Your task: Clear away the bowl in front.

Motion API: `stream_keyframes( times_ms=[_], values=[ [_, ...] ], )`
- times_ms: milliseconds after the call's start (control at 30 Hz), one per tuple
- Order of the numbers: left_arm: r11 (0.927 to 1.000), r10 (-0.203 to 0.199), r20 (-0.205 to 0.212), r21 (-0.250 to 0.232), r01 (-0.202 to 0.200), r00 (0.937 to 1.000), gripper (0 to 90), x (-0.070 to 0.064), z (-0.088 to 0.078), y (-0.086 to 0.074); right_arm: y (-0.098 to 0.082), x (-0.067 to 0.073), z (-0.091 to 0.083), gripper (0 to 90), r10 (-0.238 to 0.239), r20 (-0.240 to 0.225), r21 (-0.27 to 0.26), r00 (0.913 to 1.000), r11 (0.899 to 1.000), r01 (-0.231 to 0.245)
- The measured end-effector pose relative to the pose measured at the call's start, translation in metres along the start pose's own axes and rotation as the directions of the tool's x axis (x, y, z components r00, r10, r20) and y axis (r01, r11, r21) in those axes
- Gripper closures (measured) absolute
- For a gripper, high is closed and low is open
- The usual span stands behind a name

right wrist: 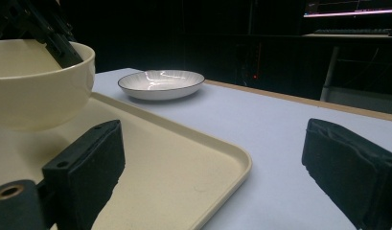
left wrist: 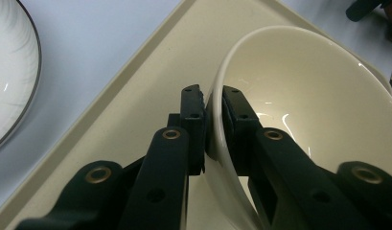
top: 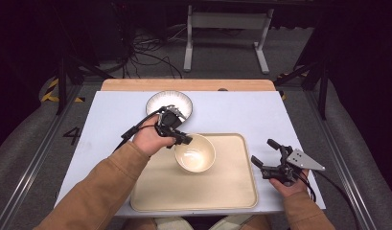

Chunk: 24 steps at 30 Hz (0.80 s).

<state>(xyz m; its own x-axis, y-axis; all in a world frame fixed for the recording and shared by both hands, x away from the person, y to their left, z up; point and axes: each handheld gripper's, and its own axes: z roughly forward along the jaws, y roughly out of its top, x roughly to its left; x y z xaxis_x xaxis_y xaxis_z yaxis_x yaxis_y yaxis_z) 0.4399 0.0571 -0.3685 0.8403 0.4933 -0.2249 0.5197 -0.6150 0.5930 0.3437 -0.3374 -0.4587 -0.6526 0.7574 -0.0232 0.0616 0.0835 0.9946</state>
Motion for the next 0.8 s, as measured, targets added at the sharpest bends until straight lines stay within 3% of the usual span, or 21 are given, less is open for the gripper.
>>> stream_keyframes(
  times_ms=[800],
  values=[
    [0.9962,0.050,-0.033,0.074,-0.047,0.9982,81.0,-0.004,0.020,-0.005,0.000,0.000,0.000,7.8,0.000,0.001,-0.001,1.0000,1.000,0.000]
  ],
)
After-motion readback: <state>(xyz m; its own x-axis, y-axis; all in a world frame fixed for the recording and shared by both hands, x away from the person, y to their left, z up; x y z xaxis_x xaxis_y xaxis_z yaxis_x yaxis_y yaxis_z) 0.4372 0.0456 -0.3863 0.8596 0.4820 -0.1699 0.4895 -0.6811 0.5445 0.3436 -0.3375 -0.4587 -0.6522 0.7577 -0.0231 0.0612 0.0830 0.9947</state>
